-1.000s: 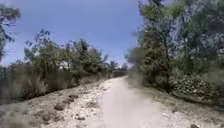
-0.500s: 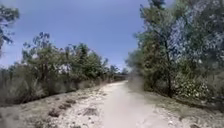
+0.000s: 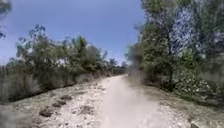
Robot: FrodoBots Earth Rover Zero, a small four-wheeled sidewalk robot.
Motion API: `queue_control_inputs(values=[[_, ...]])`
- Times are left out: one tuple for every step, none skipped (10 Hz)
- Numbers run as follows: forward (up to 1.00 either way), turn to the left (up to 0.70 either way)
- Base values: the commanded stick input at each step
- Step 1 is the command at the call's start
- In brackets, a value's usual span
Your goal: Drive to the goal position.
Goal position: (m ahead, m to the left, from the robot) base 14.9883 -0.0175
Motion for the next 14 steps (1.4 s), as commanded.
queue_control_inputs(values=[[0.3,0.0],[0.3,0.0],[0.3,0.0],[0.3,0.0],[0.3,0.0],[0.3,0.0],[0.3,0.0],[0.3,0.0],[0.3,0.0],[0.3,0.0],[0.3,0.0],[0.3,0.0],[0.3,0.0],[0.3,0.0]])
